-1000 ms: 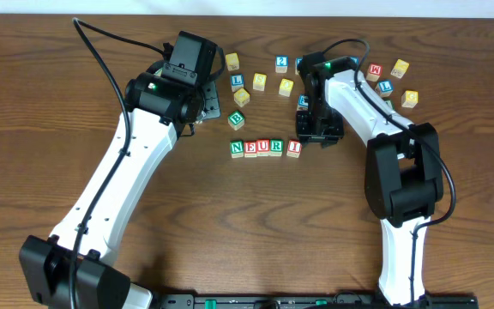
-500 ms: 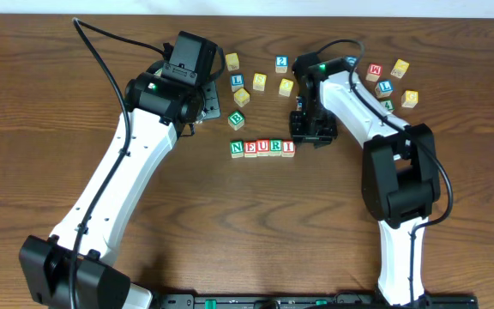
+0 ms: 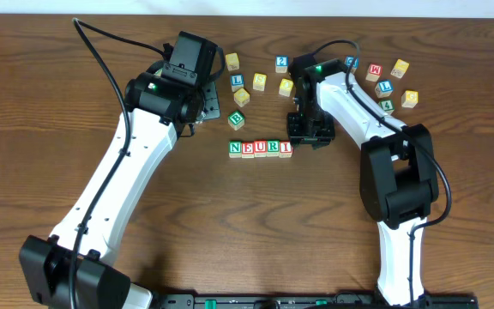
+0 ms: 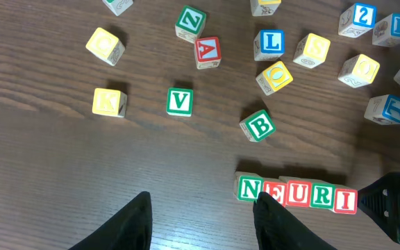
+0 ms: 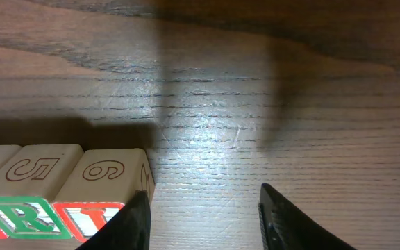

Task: Spell out NEURIPS

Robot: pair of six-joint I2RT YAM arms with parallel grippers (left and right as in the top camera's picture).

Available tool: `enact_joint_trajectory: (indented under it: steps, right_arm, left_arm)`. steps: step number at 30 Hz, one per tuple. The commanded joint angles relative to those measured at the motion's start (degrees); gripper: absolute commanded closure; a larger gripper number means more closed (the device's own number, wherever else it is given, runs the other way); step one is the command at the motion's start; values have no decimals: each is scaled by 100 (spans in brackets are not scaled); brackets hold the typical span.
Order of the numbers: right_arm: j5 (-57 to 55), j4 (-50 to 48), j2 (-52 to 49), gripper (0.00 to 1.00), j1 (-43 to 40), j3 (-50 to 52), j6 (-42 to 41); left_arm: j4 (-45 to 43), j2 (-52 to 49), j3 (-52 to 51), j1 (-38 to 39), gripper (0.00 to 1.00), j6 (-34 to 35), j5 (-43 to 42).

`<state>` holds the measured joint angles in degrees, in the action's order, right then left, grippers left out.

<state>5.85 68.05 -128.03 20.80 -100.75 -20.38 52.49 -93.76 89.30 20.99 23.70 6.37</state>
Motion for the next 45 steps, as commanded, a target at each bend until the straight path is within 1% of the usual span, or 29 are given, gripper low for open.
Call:
enact_joint_trajectory:
  steps: [1, 8, 19, 27, 32, 45]
  right_arm:
    - [15, 4, -57, 53, 17, 31, -59]
    - [11, 144, 17, 53, -46, -203, 13]
    - [-122, 942, 63, 52, -94, -1443, 332]
    - [-120, 1213, 63, 50, -85, -2162, 376]
    - [-118, 1213, 63, 48, -50, -2291, 374]
    - [-118, 1154, 66, 48, -39, -2400, 374]
  left_arm:
    - [20, -76, -22, -20, 53, -74, 55]
    - [20, -76, -20, -20, 53, -74, 55]
    - [20, -76, -22, -20, 53, -74, 55]
    - [17, -76, -22, -20, 53, -74, 55]
    - [15, -76, -22, -20, 53, -74, 55]
    - [15, -76, -22, -20, 53, -74, 55]
